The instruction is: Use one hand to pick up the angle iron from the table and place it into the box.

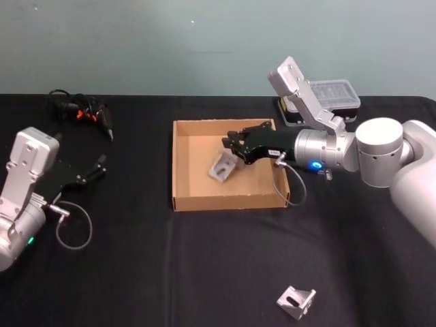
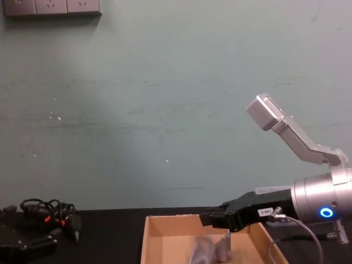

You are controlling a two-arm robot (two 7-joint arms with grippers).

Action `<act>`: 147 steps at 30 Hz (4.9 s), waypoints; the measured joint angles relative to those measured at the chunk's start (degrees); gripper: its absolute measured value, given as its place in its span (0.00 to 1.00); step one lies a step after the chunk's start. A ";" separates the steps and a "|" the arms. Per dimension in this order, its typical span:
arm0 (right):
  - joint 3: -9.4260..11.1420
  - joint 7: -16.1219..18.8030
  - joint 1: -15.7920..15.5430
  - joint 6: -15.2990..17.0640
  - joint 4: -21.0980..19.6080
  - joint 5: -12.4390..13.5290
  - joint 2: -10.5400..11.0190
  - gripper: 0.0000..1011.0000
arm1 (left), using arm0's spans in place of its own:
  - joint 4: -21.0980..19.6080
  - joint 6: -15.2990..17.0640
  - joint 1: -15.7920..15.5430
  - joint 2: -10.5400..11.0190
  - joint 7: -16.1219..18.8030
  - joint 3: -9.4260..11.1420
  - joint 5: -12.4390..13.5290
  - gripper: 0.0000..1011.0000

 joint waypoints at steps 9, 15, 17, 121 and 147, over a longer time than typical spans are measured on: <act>-0.05 -0.23 -0.08 0.12 -0.28 0.05 0.11 0.45 | 0.00 0.00 0.00 0.00 0.00 0.00 0.00 0.99; -0.07 -0.27 -0.12 0.16 -0.36 0.10 0.15 0.62 | 0.00 0.00 0.00 0.00 0.00 0.00 0.00 0.99; -0.07 -0.28 -0.12 0.17 -0.37 0.11 0.16 0.69 | 0.00 0.00 0.00 0.00 0.00 0.00 0.00 0.99; 11.77 -3.16 -38.83 18.56 -63.39 8.43 35.38 0.99 | 0.00 0.00 0.00 0.00 0.00 0.00 0.00 0.99; 8.19 1.83 -38.29 20.69 -63.86 12.49 43.53 0.99 | 0.00 0.00 0.00 0.00 0.00 0.00 0.00 0.99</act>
